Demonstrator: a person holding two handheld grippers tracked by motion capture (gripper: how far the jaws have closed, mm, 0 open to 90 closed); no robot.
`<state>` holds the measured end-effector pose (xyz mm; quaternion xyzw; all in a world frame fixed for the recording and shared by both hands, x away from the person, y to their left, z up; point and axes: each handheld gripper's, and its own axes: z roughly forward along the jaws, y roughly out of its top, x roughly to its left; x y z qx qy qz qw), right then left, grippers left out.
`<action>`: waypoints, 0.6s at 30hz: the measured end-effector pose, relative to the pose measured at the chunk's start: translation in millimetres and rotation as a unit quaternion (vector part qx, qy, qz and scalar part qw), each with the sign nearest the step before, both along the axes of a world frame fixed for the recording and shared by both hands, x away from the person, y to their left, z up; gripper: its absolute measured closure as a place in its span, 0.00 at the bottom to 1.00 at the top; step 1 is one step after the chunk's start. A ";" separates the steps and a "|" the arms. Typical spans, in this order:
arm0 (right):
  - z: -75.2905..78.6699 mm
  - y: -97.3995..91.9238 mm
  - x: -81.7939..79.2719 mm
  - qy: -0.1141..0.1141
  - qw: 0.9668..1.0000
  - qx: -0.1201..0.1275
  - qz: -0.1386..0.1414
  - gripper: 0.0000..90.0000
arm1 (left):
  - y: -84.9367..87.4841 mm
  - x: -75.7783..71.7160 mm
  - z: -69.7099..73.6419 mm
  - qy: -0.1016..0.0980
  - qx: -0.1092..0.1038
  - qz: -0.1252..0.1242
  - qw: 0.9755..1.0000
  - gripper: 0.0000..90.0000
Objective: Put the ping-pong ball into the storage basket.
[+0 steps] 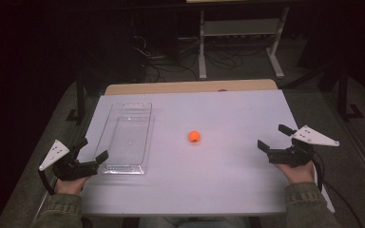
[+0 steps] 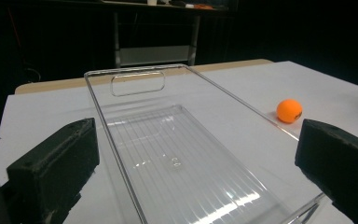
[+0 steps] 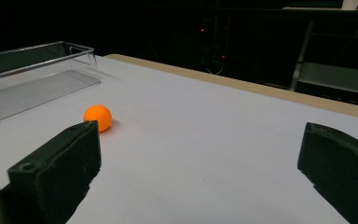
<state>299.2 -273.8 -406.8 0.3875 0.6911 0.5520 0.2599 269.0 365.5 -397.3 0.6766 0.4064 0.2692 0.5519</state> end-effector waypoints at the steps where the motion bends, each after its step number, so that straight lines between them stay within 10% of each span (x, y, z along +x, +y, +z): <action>1: -0.3 0.3 0.0 0.000 1.000 -0.001 0.000 0.00 | -0.2 -0.1 0.0 0.000 0.001 -0.001 1.000 0.00; 7: -2.0 3.0 2.0 0.006 1.000 -0.008 0.009 0.00 | 0.7 3.7 -2.5 0.018 -0.030 -0.006 0.999 0.00; 18: -5.2 7.5 5.7 0.018 0.999 -0.022 0.022 0.00 | -1.5 11.3 -0.6 0.045 -0.009 -0.012 0.999 0.00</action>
